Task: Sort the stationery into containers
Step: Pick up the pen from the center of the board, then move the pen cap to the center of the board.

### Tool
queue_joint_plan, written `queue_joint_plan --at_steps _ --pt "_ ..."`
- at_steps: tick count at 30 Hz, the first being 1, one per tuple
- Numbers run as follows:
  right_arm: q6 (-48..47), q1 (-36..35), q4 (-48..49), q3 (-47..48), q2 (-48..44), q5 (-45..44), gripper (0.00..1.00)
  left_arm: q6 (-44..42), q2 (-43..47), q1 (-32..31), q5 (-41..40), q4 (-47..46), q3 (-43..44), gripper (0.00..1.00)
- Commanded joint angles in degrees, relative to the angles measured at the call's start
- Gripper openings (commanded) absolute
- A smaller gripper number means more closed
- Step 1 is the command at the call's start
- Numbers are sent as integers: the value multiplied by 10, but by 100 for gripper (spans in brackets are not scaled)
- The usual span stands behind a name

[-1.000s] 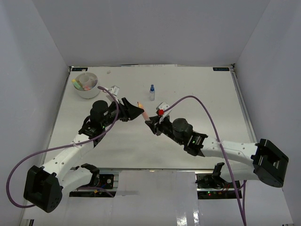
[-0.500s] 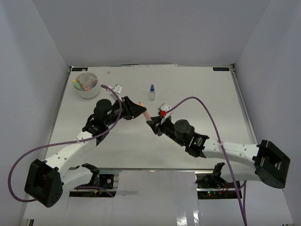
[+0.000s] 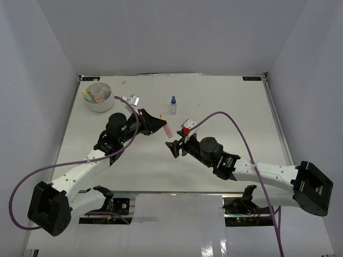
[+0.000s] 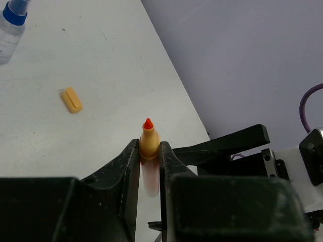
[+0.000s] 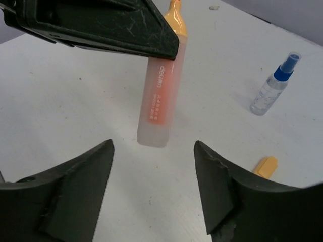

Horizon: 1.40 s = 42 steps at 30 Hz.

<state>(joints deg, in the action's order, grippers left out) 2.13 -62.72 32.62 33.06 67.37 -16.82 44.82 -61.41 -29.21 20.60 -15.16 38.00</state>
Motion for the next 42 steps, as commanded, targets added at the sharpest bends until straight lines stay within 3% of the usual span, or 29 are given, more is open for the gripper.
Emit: queue_joint_plan --at_steps 1,5,10,16,27,36,42 --pt "-19 9 -28 8 -33 19 76 -47 23 -1 20 -32 0 10" --pt "-40 56 -83 17 -75 127 88 -133 39 0 57 -28 1 9" --pt "-42 166 -131 44 -102 372 89 -216 47 0 154 -37 4 9" --pt "-49 199 -162 82 -73 521 87 -217 40 0 236 -112 -3 9" --pt "-34 199 -150 130 -21 560 82 -158 3 -1 269 -268 -41 9" --pt "-30 199 -157 161 15 558 77 -147 -5 -2 265 -302 -50 9" --pt "-26 199 -156 176 35 571 68 -144 -8 -2 270 -310 -51 9"
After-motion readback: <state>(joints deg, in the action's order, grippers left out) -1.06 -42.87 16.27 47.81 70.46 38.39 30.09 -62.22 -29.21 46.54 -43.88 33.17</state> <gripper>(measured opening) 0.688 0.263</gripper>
